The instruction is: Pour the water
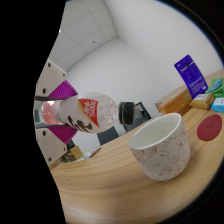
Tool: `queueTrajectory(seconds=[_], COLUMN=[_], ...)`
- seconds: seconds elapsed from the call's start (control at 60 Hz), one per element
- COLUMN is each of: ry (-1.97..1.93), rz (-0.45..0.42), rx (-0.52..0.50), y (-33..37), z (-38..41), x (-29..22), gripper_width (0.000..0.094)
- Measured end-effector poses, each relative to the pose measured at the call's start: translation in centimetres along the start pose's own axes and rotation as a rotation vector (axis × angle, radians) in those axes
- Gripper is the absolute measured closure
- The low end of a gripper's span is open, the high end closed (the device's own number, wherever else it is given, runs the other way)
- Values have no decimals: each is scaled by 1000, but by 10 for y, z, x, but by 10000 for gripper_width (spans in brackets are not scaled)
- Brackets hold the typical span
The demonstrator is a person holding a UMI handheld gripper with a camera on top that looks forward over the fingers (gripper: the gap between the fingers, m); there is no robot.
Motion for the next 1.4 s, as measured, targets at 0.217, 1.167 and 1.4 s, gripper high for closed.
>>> queueTrajectory(seconds=[0.217,1.167,1.4], ry=[110,2015,2015], rz=[50,-6,-53], rx=[48,713,694], y=[4,73,80], z=[5,-17,-26], x=[-3,-261,-264], gripper_width=[634,633,574])
Point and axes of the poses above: the point between the fingertips, and its own axes, seen from behind it with the camera up: z to the left, x down, y backward, against the way the camera looks, the point moved 4 cm from there along y, backward, against the way the camera looks, and after that the axes turned 14 degrees about y, right-handed, at the moved point
